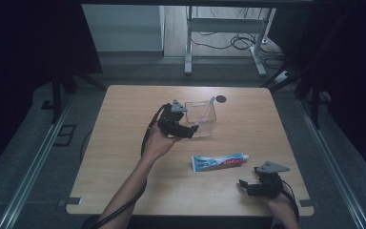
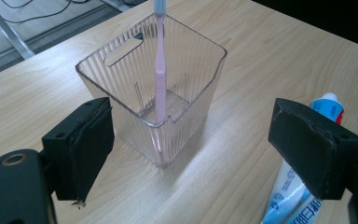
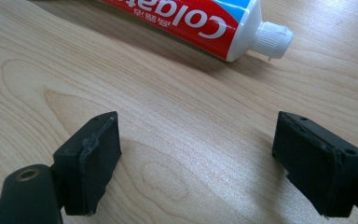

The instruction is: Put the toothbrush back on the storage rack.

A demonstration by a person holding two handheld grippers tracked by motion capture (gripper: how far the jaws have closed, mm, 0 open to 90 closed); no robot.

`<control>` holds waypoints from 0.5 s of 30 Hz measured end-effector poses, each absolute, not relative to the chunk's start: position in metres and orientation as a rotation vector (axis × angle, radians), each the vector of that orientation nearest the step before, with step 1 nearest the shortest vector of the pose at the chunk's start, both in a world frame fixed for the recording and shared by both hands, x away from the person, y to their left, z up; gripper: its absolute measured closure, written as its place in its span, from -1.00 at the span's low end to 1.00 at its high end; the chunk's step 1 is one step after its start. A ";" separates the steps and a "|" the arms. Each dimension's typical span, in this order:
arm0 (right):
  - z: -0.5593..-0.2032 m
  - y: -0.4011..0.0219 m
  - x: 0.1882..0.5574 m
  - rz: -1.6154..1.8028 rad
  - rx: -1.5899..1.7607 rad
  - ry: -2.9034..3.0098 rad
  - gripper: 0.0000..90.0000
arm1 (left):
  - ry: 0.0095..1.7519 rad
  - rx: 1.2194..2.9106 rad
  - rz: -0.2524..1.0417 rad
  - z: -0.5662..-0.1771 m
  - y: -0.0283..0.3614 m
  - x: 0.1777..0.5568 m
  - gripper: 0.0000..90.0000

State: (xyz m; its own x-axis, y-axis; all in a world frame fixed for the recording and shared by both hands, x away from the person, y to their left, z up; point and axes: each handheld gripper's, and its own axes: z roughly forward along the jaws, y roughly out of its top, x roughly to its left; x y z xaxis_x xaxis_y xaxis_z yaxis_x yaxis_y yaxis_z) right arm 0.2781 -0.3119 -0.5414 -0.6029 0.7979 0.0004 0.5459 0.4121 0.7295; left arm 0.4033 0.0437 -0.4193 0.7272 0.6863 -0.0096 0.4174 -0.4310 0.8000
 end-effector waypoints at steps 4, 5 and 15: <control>-0.541 -0.312 0.278 1.007 1.158 2.325 -0.66 | 0.834 2.082 0.403 -0.421 0.050 0.397 -0.68; -0.541 -0.312 0.278 1.008 1.157 2.325 -0.66 | 0.834 2.084 0.402 -0.421 0.051 0.395 -0.68; -0.541 -0.312 0.278 1.007 1.157 2.325 -0.66 | 0.847 2.067 0.389 -0.434 0.068 0.379 -0.69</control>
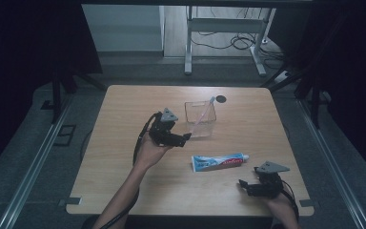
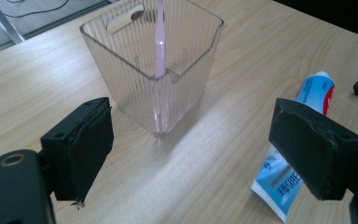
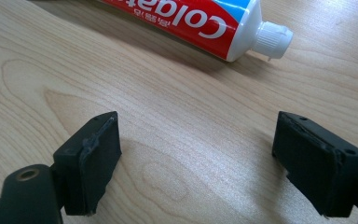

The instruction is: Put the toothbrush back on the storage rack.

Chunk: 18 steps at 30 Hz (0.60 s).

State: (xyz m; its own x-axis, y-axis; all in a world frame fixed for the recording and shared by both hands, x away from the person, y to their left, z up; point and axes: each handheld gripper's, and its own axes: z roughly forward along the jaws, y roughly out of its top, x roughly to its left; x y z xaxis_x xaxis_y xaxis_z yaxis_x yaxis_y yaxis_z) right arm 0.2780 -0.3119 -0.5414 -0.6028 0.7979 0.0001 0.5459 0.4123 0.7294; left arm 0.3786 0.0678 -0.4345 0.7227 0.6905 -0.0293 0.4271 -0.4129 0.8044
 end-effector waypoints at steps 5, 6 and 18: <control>-0.541 -0.312 0.278 1.007 1.157 2.325 -0.66 | 0.864 2.055 0.381 -0.443 0.077 0.370 -0.71; -0.541 -0.312 0.278 1.008 1.156 2.324 -0.66 | 0.868 2.052 0.378 -0.444 0.080 0.368 -0.71; -0.541 -0.312 0.278 1.008 1.161 2.324 -0.66 | 0.895 2.033 0.381 -0.460 0.101 0.348 -0.71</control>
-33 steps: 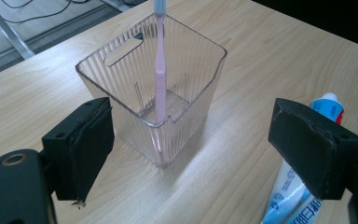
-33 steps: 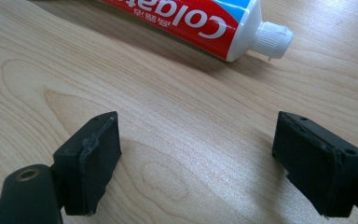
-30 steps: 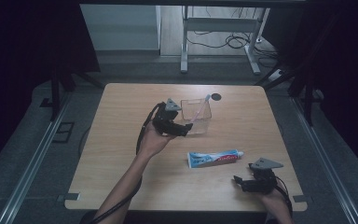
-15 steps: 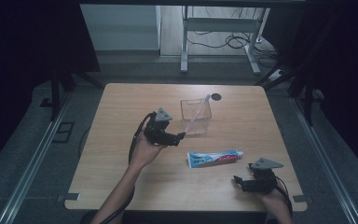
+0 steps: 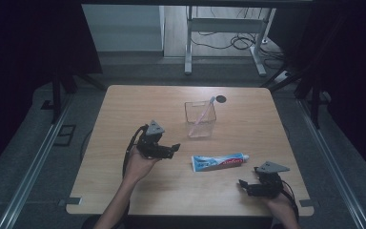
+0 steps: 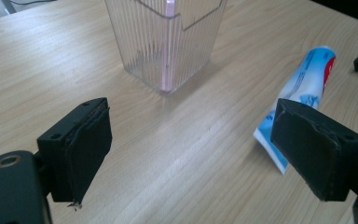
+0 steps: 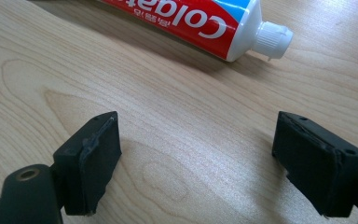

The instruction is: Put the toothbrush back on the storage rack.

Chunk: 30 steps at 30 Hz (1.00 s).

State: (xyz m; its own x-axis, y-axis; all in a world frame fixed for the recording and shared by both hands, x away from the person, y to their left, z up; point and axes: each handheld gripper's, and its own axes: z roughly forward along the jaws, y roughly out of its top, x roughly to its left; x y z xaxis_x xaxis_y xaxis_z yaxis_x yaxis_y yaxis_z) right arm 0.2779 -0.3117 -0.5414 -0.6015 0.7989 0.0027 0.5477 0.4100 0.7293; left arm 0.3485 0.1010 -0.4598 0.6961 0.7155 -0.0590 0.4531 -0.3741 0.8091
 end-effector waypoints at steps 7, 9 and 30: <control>-0.541 -0.312 0.278 1.008 1.162 2.324 -0.66 | 0.892 2.063 0.410 -0.473 0.108 0.334 -0.72; -0.541 -0.312 0.278 1.008 1.161 2.325 -0.66 | 0.902 2.059 0.408 -0.477 0.110 0.330 -0.72; -0.541 -0.311 0.278 1.006 1.168 2.319 -0.66 | 0.946 2.133 0.444 -0.523 0.122 0.293 -0.71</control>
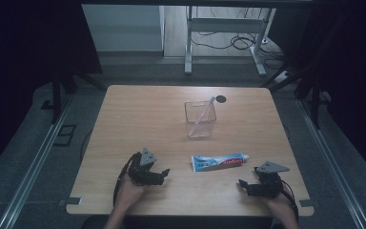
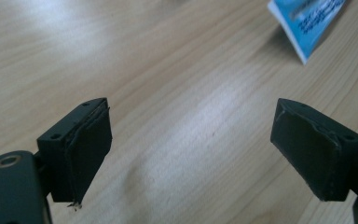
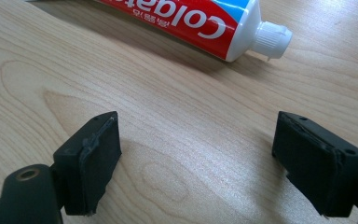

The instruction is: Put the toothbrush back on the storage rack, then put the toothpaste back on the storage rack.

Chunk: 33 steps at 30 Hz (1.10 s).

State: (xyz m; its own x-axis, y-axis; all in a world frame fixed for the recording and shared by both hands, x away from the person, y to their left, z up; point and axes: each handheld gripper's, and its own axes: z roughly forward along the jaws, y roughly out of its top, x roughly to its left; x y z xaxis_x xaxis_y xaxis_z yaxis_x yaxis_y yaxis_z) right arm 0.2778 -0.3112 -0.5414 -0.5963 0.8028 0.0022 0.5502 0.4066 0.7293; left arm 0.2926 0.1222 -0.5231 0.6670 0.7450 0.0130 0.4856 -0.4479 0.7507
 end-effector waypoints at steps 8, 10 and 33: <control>-0.541 -0.311 0.278 1.007 1.165 2.319 -0.66 | 0.959 2.188 0.428 -0.537 0.122 0.283 -0.71; -0.541 -0.312 0.278 1.007 1.169 2.314 -0.65 | 0.967 2.191 0.426 -0.538 0.122 0.283 -0.71; -0.528 -0.314 0.282 1.094 1.307 2.355 -0.37 | 1.011 2.189 0.373 -0.544 0.126 0.286 -0.70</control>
